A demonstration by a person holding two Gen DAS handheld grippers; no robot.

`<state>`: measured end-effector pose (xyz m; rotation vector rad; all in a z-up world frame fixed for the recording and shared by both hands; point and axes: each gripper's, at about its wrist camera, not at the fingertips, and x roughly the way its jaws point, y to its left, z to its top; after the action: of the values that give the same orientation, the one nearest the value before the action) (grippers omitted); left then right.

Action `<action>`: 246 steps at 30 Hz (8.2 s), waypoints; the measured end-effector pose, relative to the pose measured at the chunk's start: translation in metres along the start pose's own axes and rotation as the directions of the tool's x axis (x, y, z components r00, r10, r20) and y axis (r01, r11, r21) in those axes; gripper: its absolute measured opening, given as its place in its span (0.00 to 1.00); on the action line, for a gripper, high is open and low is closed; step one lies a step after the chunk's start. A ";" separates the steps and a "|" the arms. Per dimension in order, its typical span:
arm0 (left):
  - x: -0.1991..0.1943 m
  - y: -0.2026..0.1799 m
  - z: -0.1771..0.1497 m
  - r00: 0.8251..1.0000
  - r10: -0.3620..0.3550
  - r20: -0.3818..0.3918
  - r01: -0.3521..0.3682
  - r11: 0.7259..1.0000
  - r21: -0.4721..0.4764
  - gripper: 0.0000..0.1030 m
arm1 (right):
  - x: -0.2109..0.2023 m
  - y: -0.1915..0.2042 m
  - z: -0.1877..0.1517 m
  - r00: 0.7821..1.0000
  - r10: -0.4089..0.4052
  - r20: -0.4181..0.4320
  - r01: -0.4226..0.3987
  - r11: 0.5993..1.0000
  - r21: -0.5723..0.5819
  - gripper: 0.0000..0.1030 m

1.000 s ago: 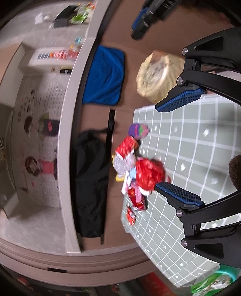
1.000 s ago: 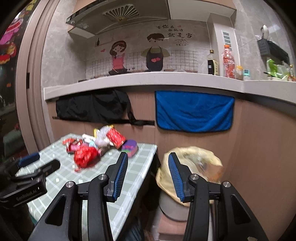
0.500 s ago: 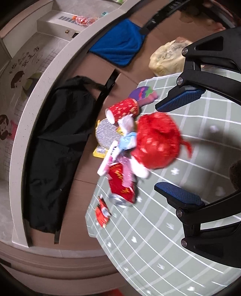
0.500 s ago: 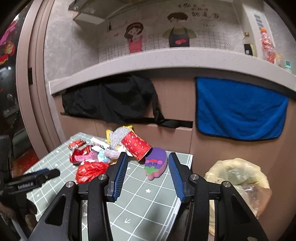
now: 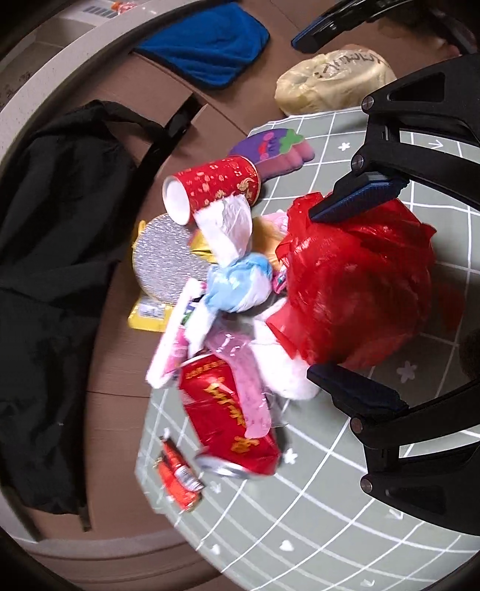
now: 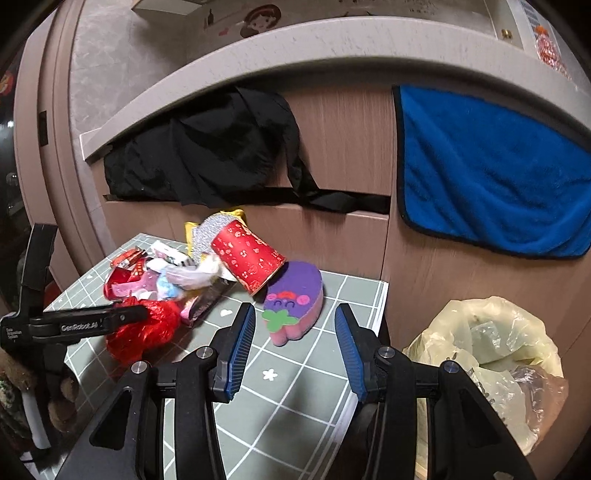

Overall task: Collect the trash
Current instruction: 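Grasp the red plastic bag with the left gripper while the right gripper approaches the purple sponge, then close the right gripper on the purple-pink sponge and lift it, then carry the red bag and sponge to the bin with both grippers, then open the left gripper over the bin while the right gripper releases the sponge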

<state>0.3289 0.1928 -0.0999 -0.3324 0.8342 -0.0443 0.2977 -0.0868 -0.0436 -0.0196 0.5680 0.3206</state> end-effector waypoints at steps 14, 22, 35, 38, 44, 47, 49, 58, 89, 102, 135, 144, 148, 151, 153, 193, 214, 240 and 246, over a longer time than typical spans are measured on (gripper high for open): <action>-0.061 0.014 0.004 0.992 -0.021 0.121 0.022 1.000 -0.007 0.53 | 0.087 -0.005 0.028 0.990 0.035 -0.135 -0.029 0.999 0.045 0.41; -0.086 0.031 0.006 0.983 0.020 0.185 -0.015 1.000 -0.026 0.53 | 0.133 -0.004 0.011 0.969 0.010 -0.246 0.004 0.998 0.058 0.41; -0.065 0.037 -0.005 0.994 0.020 0.109 -0.011 0.996 -0.084 0.53 | 0.177 -0.017 0.030 0.948 0.117 -0.297 -0.072 0.985 0.158 0.55; -0.065 0.038 -0.006 0.995 0.019 0.100 -0.010 0.996 -0.093 0.53 | 0.183 -0.020 0.032 0.940 0.142 -0.311 -0.092 0.981 0.170 0.56; -0.071 0.038 -0.005 0.993 0.018 0.115 -0.007 0.996 -0.094 0.53 | 0.136 0.008 0.038 0.975 0.024 -0.221 -0.023 1.000 0.007 0.16; -0.078 0.035 -0.005 0.990 0.009 0.138 0.003 0.996 -0.085 0.53 | 0.108 0.020 0.040 0.982 0.036 -0.186 -0.043 0.999 -0.033 0.13; -0.082 0.033 -0.006 0.989 0.005 0.150 0.007 0.997 -0.078 0.53 | 0.098 0.025 0.041 0.980 0.066 -0.190 -0.075 0.996 -0.041 0.12; -0.097 0.040 -0.022 0.986 0.018 0.167 0.000 0.994 -0.107 0.53 | 0.060 0.078 0.010 0.935 0.223 -0.276 -0.272 0.950 -0.153 0.11; -0.102 0.053 -0.042 0.991 0.015 0.131 0.004 0.990 -0.138 0.53 | 0.060 0.086 -0.017 0.919 0.277 -0.280 -0.288 0.958 0.003 0.35; -0.102 0.064 -0.046 0.992 0.018 0.126 0.004 0.985 -0.171 0.53 | 0.072 0.124 -0.027 0.931 0.161 -0.329 -0.228 0.958 -0.176 0.38; -0.089 0.064 -0.048 0.996 0.024 0.082 -0.010 0.986 -0.165 0.53 | 0.090 0.057 -0.009 0.925 0.211 -0.315 -0.227 0.974 -0.015 0.43; -0.083 0.052 -0.047 0.997 0.007 0.071 0.002 0.992 -0.129 0.53 | 0.107 0.077 -0.016 0.932 0.146 -0.332 -0.208 0.965 -0.159 0.57; -0.080 0.053 -0.045 0.998 0.015 0.064 -0.006 0.990 -0.140 0.53 | 0.122 0.059 -0.021 0.888 0.243 -0.391 -0.284 0.957 -0.050 0.57; -0.082 0.050 -0.042 0.997 0.027 0.073 -0.017 0.990 -0.137 0.53 | 0.111 0.056 -0.019 0.914 0.224 -0.339 -0.256 0.965 -0.054 0.55; -0.088 0.042 -0.036 0.994 0.042 0.105 -0.030 0.993 -0.115 0.53 | 0.096 0.057 -0.014 0.925 0.238 -0.298 -0.266 0.962 -0.060 0.55; -0.029 -0.326 -0.008 0.929 -0.354 0.111 0.290 0.879 0.378 0.54 | -0.114 -0.205 0.030 0.980 -0.188 0.058 0.179 0.974 0.136 0.55; -0.001 -0.262 0.006 0.932 -0.357 0.056 0.334 0.910 0.246 0.70 | -0.054 -0.235 0.006 0.989 -0.144 -0.032 0.148 0.964 0.220 0.59; -0.027 -0.194 -0.004 0.942 -0.323 0.086 0.303 0.935 0.184 0.70 | -0.011 -0.223 -0.041 0.999 0.035 -0.008 -0.031 0.952 0.304 0.60; -0.030 -0.180 -0.004 0.947 -0.307 0.096 0.289 0.943 0.163 0.70 | 0.000 -0.193 -0.069 0.989 -0.141 -0.047 0.145 0.985 0.098 0.60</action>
<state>0.3225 0.0266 -0.0257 -0.3167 0.6512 -0.3651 0.3202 -0.2780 -0.1150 0.0308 0.6184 0.1515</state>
